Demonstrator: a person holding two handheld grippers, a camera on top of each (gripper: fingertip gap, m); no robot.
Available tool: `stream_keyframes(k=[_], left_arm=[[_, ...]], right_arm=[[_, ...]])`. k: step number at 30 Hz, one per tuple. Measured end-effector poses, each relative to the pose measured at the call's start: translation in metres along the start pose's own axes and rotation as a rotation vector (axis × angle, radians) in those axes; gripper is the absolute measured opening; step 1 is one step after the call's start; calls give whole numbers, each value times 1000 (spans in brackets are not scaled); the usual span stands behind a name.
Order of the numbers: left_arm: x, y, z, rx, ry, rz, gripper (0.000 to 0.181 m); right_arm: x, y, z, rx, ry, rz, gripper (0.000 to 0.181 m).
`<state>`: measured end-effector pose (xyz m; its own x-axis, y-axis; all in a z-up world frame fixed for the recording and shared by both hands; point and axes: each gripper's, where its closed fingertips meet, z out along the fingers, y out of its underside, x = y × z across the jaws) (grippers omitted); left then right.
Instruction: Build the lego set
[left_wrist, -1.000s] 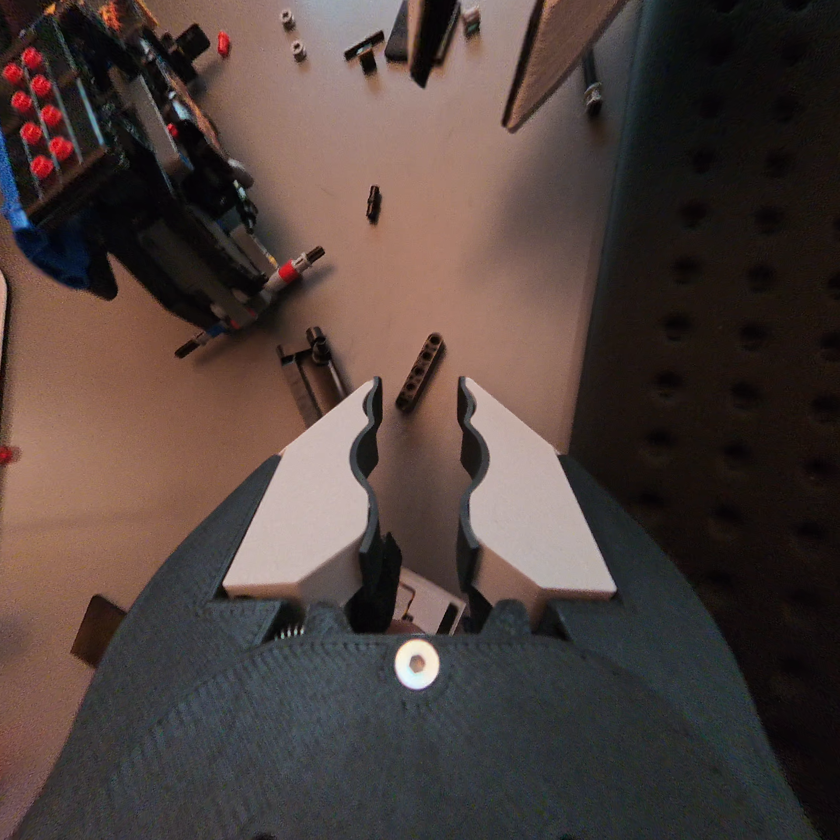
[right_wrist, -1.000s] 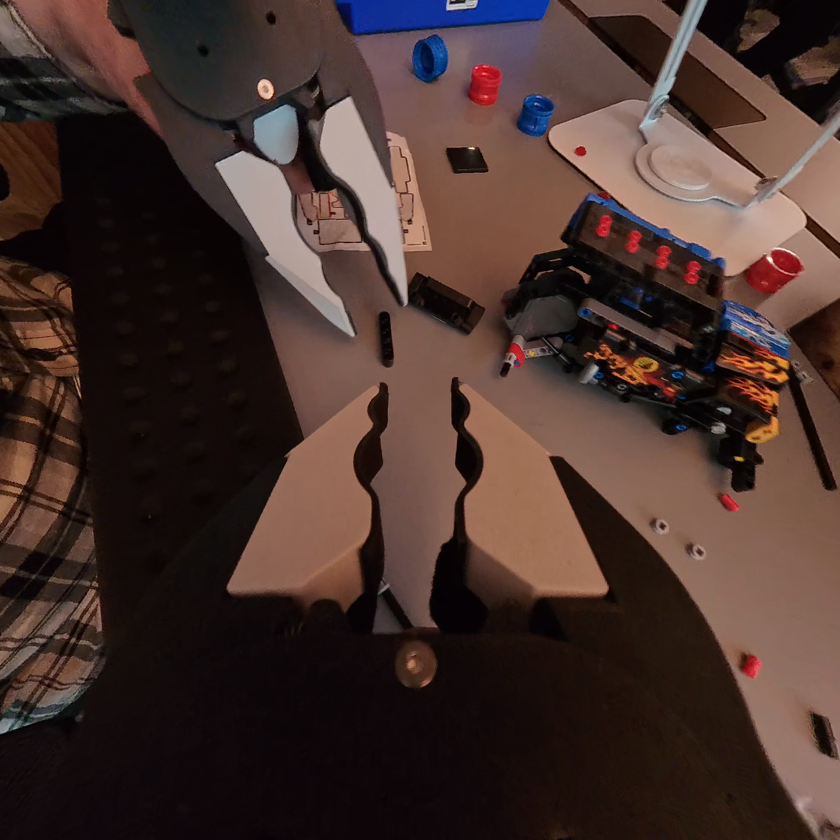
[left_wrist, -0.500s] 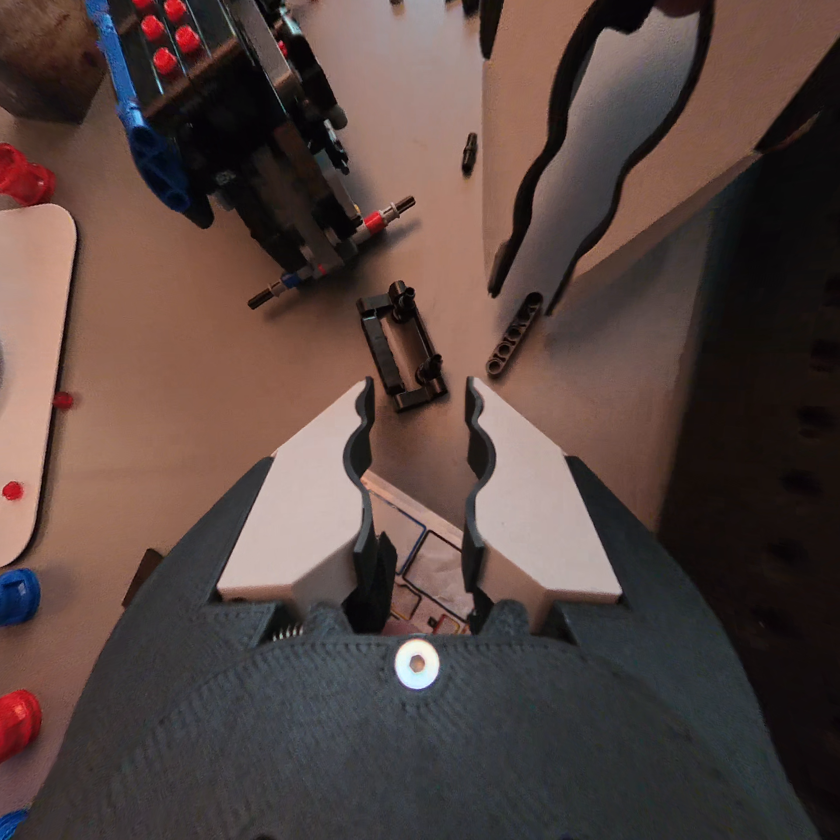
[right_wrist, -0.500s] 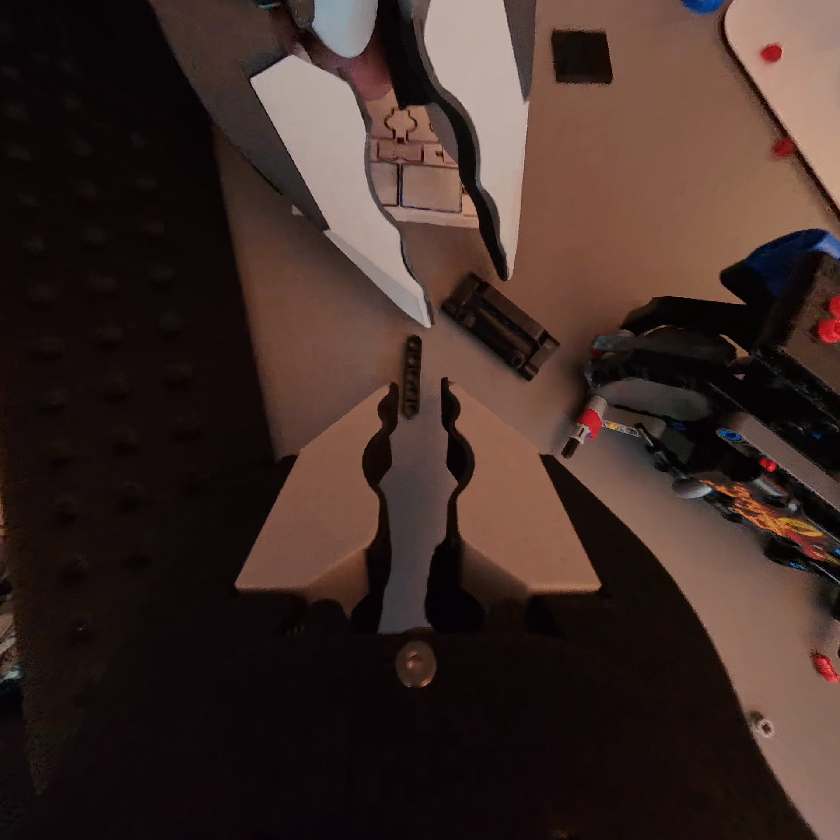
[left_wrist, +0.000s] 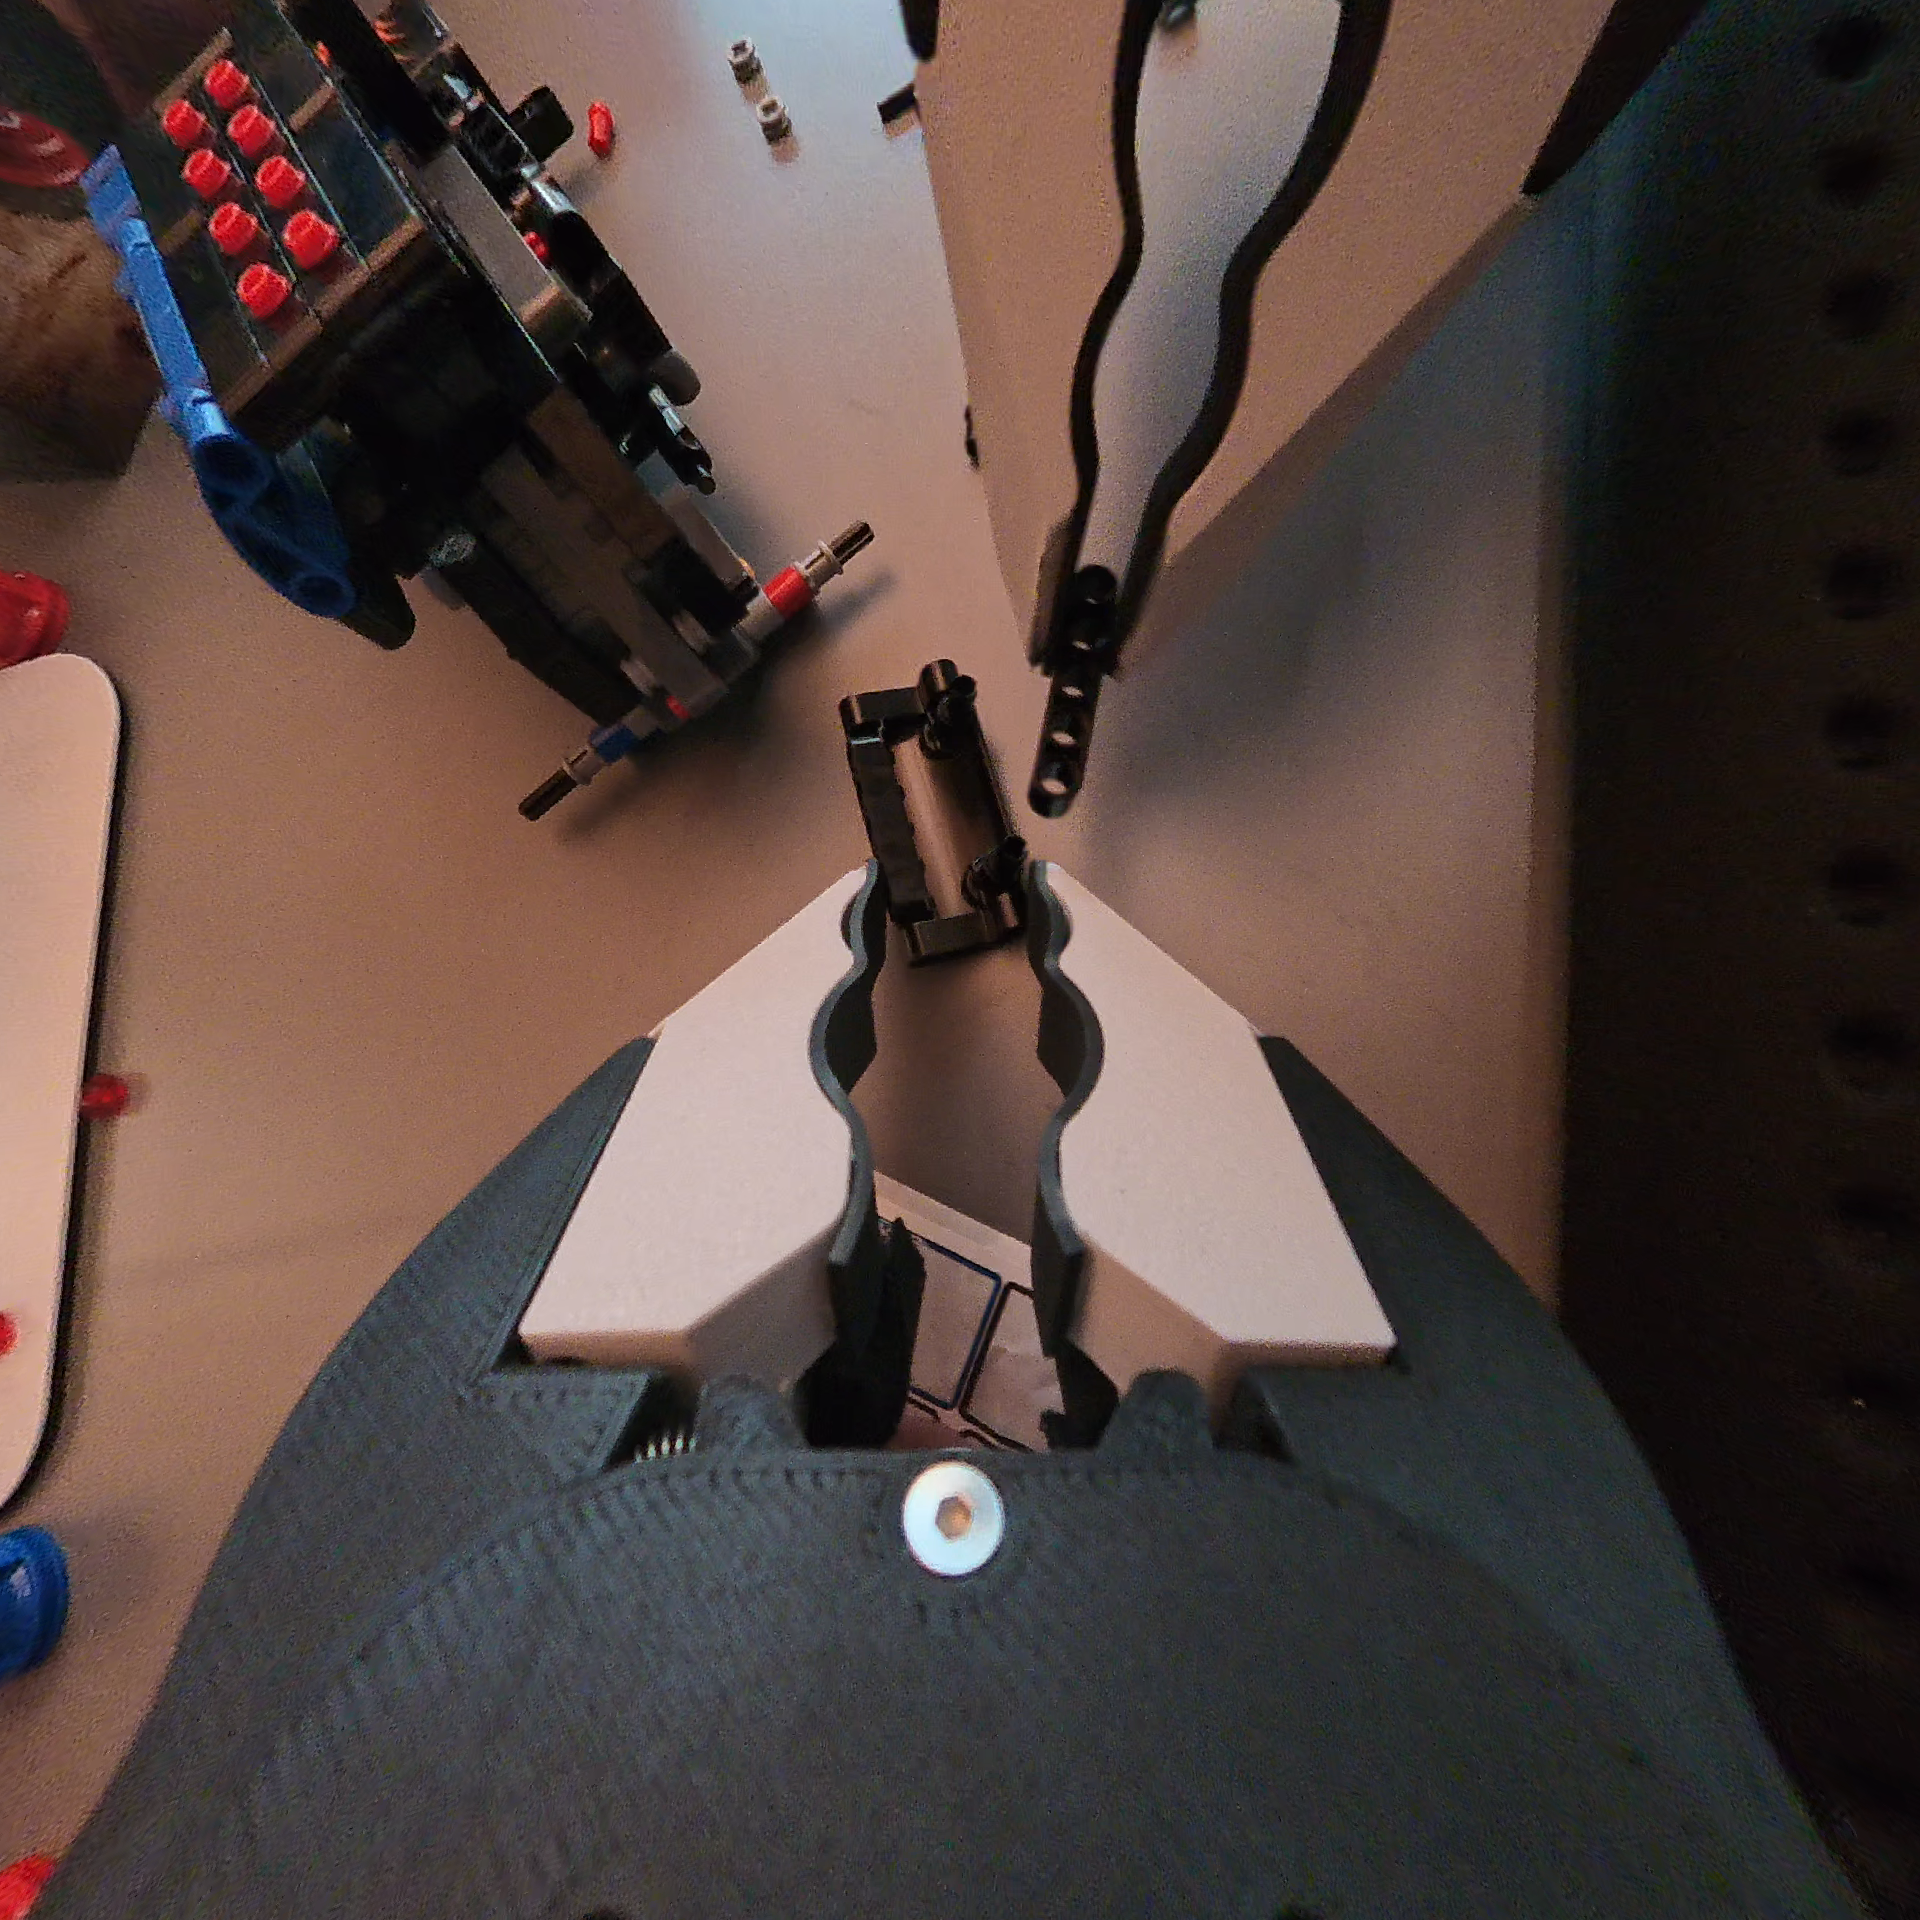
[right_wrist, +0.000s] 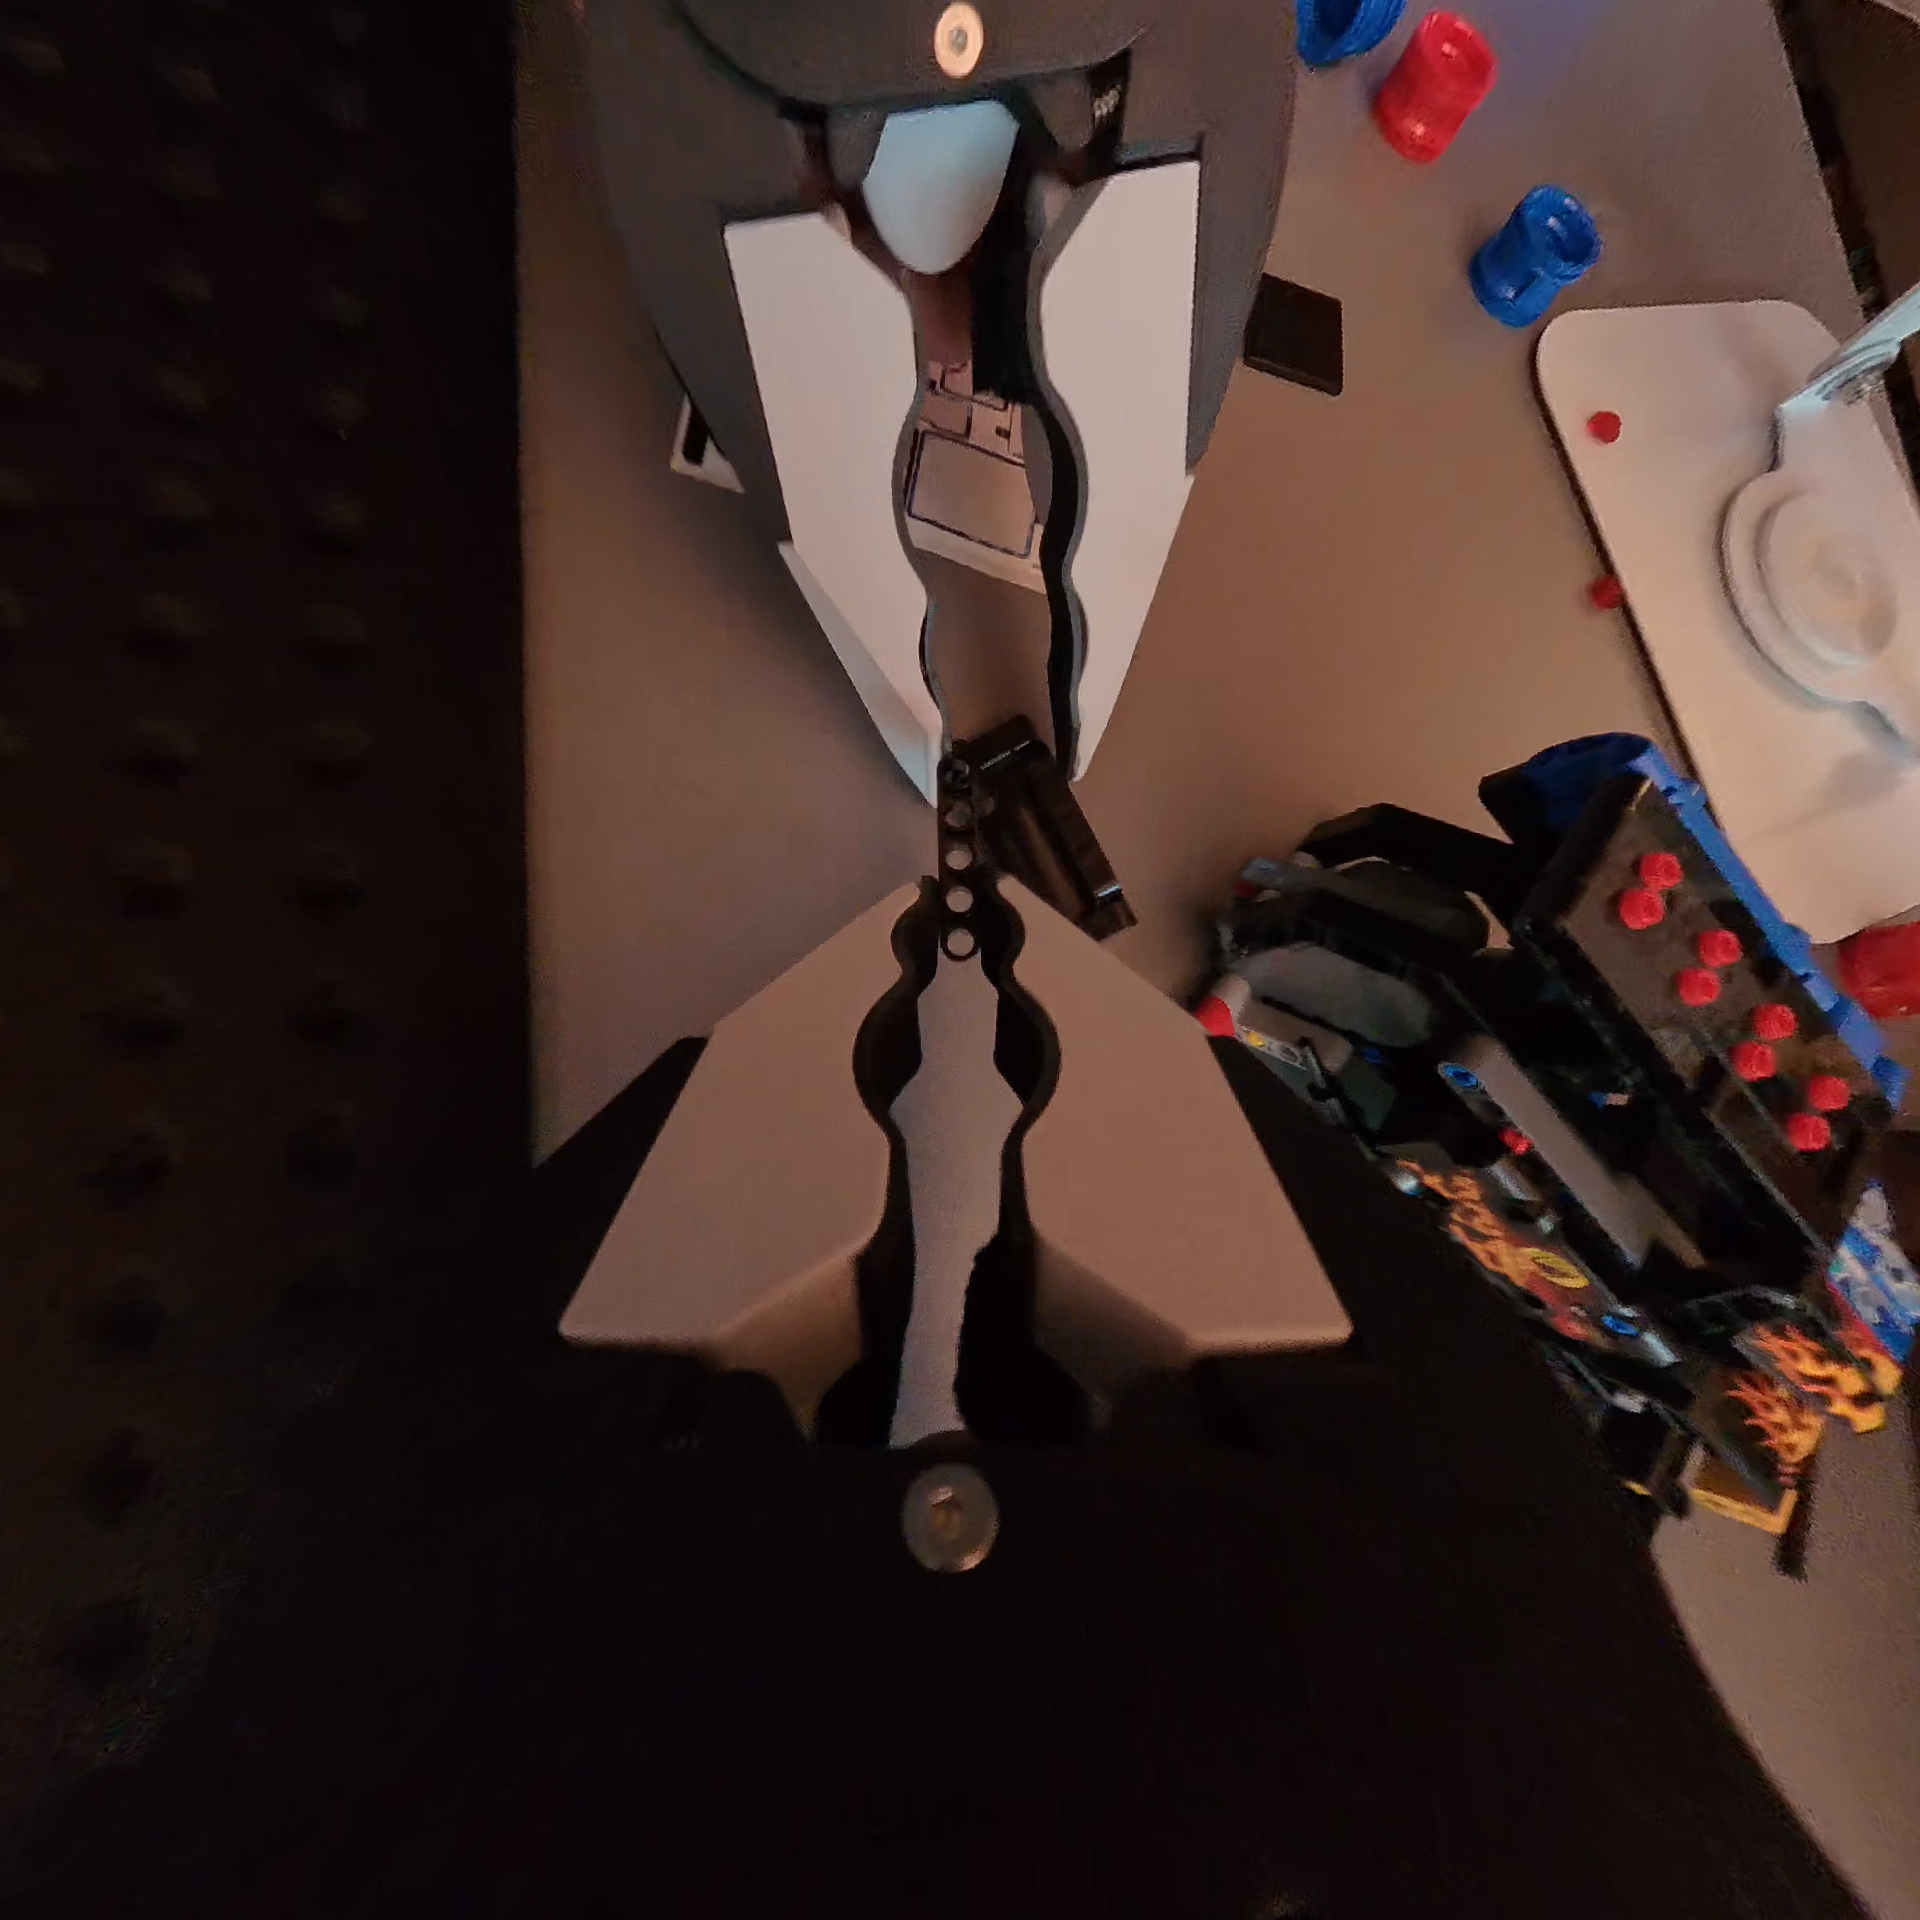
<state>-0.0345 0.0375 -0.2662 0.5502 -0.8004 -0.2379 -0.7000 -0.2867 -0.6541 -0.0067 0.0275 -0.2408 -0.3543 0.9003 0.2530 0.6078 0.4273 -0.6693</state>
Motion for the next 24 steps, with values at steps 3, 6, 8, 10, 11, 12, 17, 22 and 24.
stream_keyframes(k=[3,6,8,10,11,12,17,22,24], left_arm=[[0,0,0,18,35,11,26],[0,0,0,38,67,2,26],[1,-1,0,50,85,-4,26],[2,-2,1,54,101,-4,26],[4,-3,1,54,116,-7,25],[5,-4,2,54,129,-6,26],[16,-7,0,71,296,-85,26],[17,-5,0,86,342,-124,27],[16,-5,1,83,327,-106,27]], right_arm=[[7,2,2,-4,24,-86,5],[9,-3,3,20,31,-179,5],[12,0,8,-12,32,-209,5],[11,3,13,-39,18,-245,5],[10,3,15,-42,6,-254,5],[9,3,16,-44,-5,-257,5],[5,0,16,-32,-59,-245,5],[1,6,21,-26,-88,-215,5],[2,7,22,-32,-89,-209,5]])
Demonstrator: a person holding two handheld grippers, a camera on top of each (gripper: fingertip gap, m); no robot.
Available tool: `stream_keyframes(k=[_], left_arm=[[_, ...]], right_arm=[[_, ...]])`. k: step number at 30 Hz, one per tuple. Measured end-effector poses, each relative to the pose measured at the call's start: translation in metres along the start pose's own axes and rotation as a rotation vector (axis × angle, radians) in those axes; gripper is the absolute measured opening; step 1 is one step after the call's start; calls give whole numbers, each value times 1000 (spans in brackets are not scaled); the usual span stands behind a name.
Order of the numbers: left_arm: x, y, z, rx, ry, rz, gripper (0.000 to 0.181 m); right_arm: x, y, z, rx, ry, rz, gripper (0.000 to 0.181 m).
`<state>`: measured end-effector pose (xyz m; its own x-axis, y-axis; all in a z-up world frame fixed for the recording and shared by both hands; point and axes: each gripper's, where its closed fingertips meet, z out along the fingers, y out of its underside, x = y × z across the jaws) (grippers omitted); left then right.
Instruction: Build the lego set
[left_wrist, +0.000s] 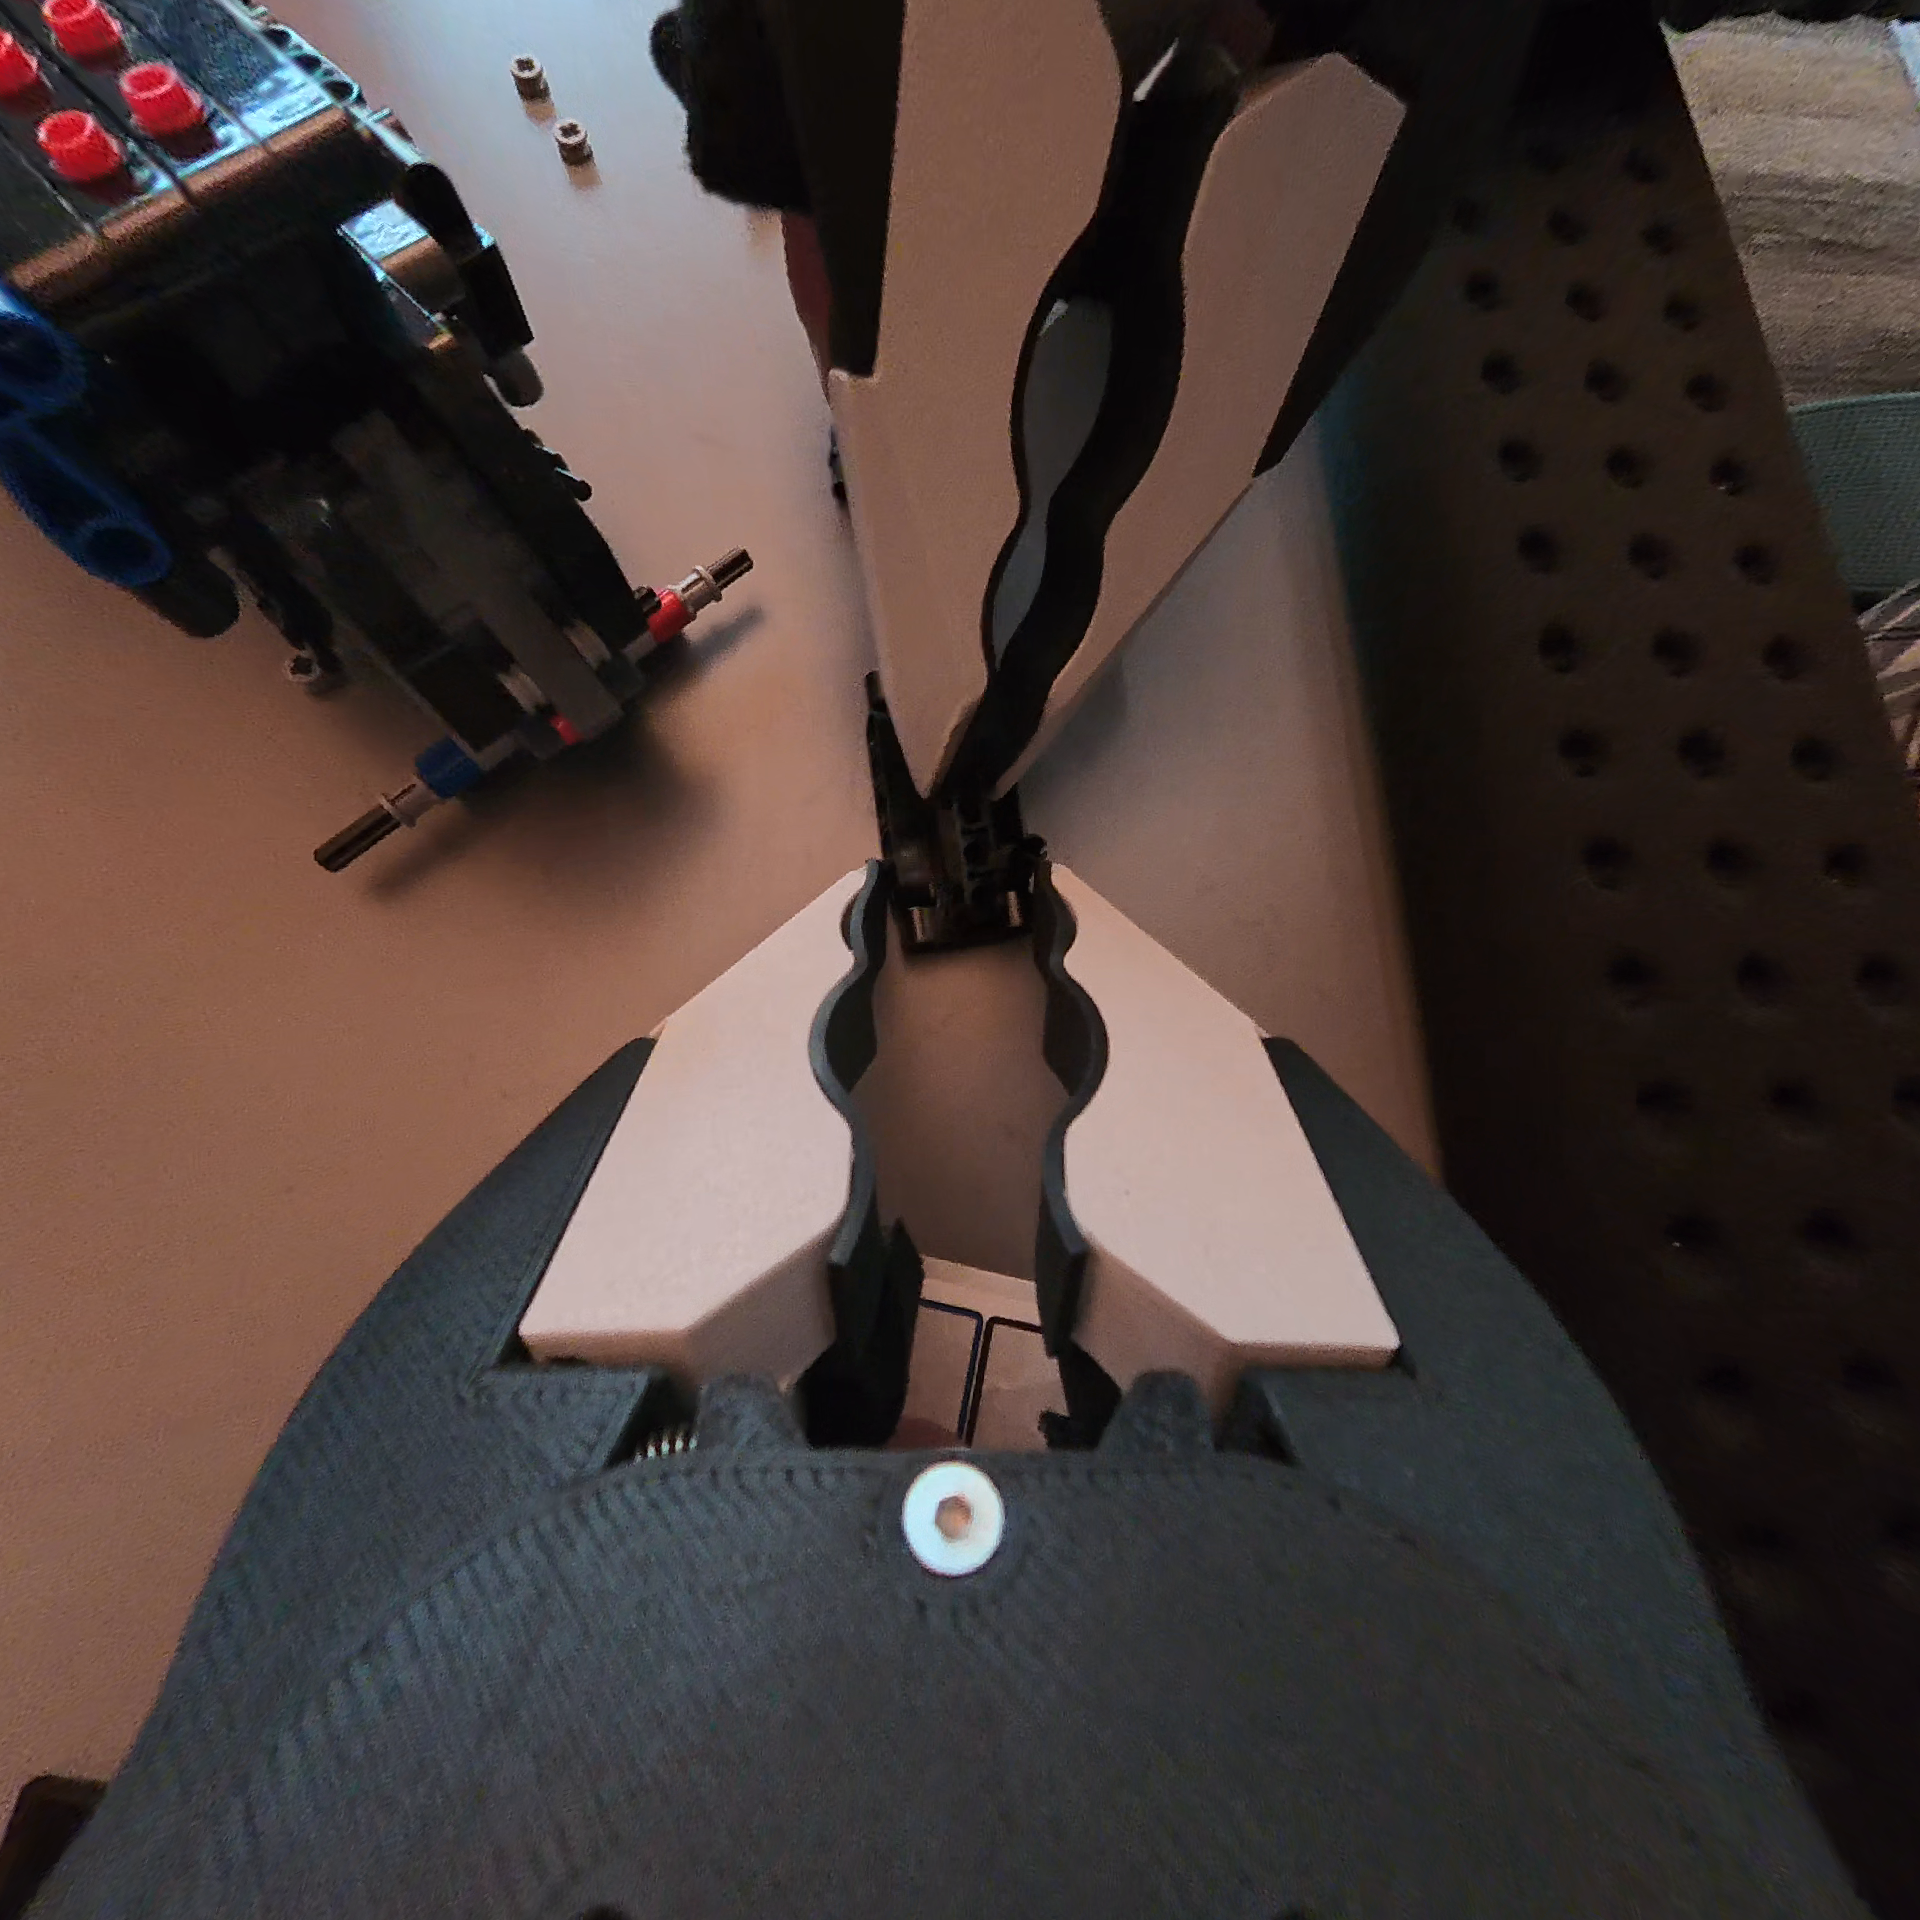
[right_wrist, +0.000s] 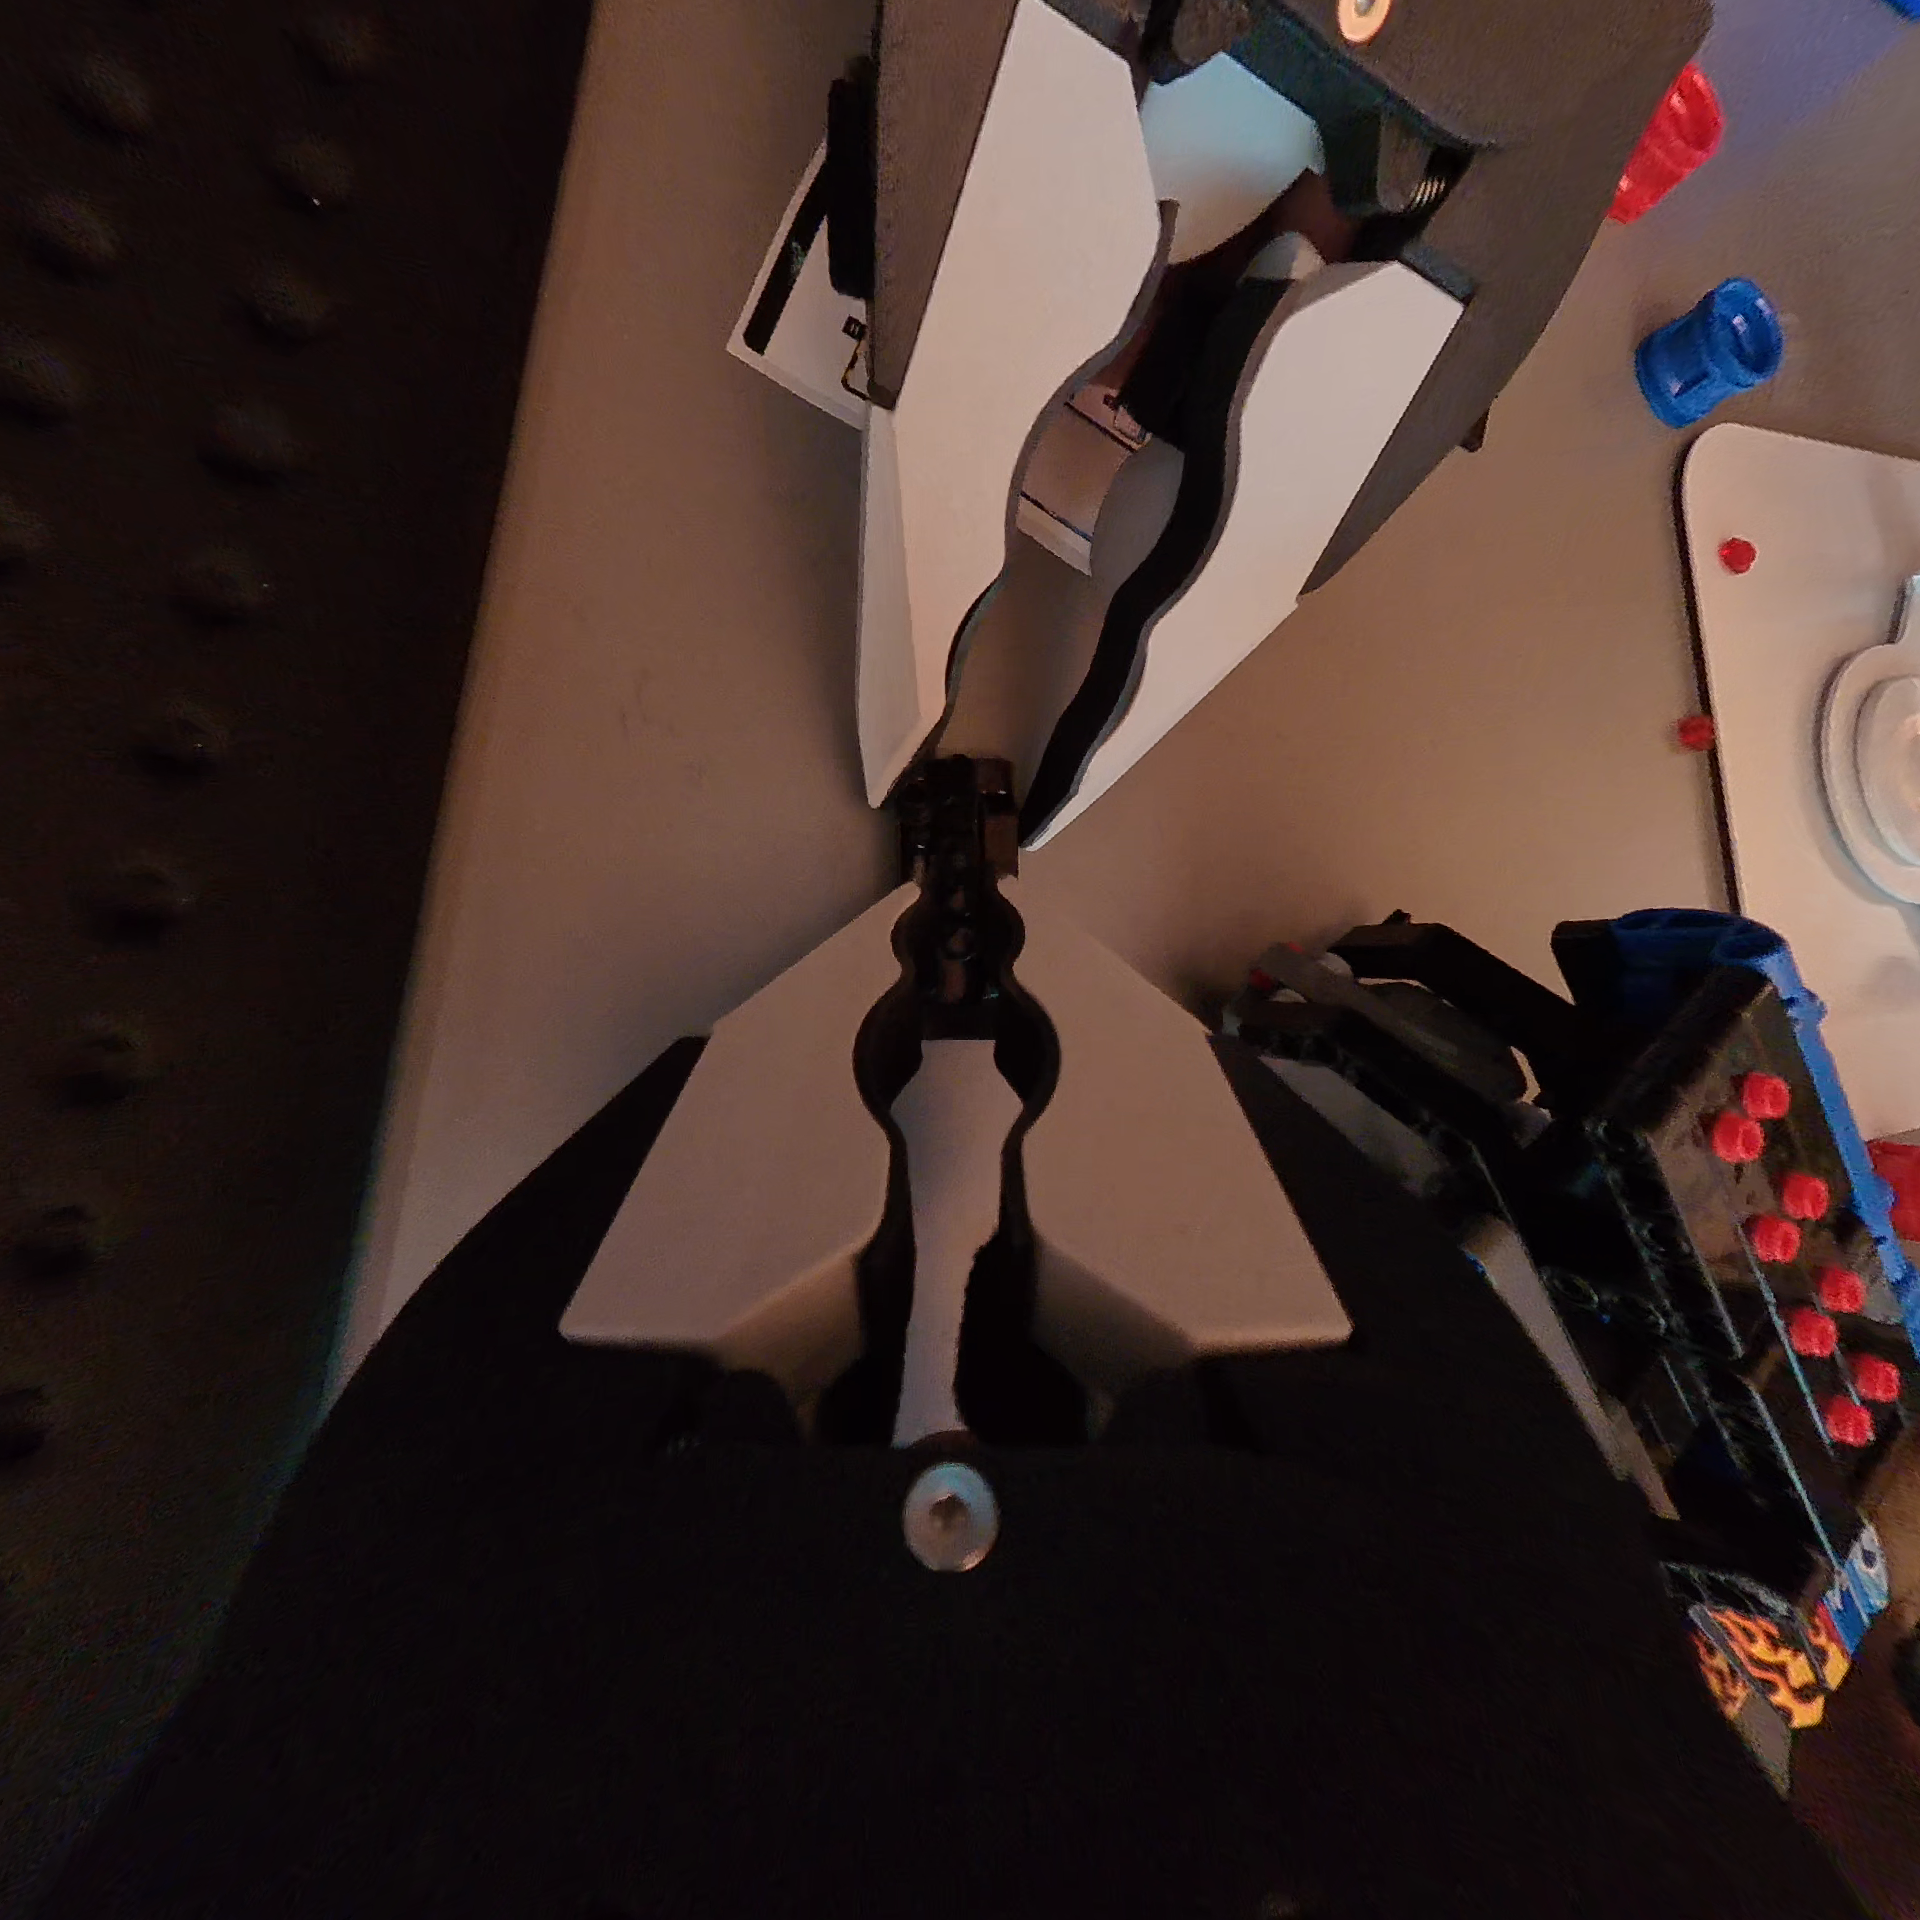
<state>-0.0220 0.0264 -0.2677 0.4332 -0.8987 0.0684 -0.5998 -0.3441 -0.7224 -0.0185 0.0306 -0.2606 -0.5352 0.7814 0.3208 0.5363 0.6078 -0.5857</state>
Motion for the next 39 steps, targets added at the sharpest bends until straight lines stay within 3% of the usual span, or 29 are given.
stream_keyframes(k=[11,14,17,39], left_arm=[[-12,0,-5,-8,-197,134,42],[-8,-1,-6,10,-218,188,32],[-7,-1,-2,-5,-223,204,23],[-8,-2,-1,23,-165,119,22]], right_arm=[[2,2,2,42,-43,126,5],[2,2,2,57,-61,162,5],[3,3,2,60,-69,186,5],[22,2,-27,163,6,276,5]])
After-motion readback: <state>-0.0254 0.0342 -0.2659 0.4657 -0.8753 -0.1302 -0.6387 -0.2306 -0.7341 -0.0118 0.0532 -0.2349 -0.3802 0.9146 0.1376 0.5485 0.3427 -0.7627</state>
